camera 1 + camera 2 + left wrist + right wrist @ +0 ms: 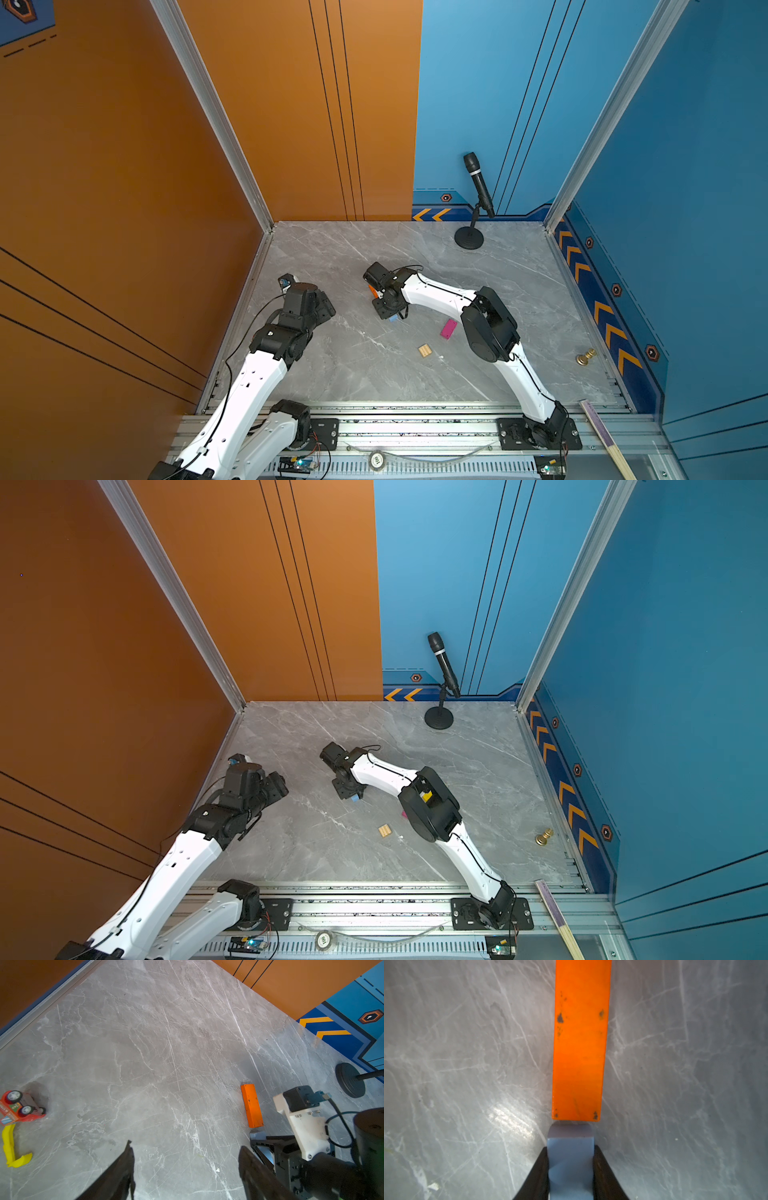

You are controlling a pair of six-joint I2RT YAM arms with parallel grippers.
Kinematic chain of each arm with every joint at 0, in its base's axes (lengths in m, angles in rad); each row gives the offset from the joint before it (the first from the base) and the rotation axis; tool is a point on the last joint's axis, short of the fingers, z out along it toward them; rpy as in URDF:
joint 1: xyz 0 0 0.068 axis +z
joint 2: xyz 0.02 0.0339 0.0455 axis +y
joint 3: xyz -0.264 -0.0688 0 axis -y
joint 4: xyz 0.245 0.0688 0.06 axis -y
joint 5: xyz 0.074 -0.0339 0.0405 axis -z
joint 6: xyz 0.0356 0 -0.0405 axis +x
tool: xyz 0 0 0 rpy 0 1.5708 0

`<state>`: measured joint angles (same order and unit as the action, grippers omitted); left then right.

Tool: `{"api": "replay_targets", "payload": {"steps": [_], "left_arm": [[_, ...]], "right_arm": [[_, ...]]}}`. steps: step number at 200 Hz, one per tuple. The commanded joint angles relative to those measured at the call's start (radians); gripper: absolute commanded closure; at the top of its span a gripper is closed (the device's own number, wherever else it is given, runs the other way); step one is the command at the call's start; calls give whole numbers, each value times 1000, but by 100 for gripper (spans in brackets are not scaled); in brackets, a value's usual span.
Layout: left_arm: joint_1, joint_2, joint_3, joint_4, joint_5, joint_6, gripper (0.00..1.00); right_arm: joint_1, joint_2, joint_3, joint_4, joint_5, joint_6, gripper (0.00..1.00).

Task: Assemble the letter v with building blocks
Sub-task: Assemble the building block at the center of the board.

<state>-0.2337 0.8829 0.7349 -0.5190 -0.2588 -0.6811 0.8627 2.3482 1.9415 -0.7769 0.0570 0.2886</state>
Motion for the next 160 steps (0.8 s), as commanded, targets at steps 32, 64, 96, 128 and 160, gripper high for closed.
{"api": "replay_targets", "payload": {"steps": [32,64,96,128,160], "left_arm": [[10,-11,-15,7,7,-9,21],[10,-10,-15,7,7,-10,21],[11,-10,-18,7,6,-10,21],[10,-10,-20,6,4,-11,21],[10,-8,-21,7,4,-11,21]], "right_arm": [[-12,34,32,-32,27,15,68],[-13,38,39,-31,26,17,68],[-13,43,43,-32,21,17,68],[-13,43,43,-32,19,18,67],[-12,47,45,-34,14,17,65]]}}
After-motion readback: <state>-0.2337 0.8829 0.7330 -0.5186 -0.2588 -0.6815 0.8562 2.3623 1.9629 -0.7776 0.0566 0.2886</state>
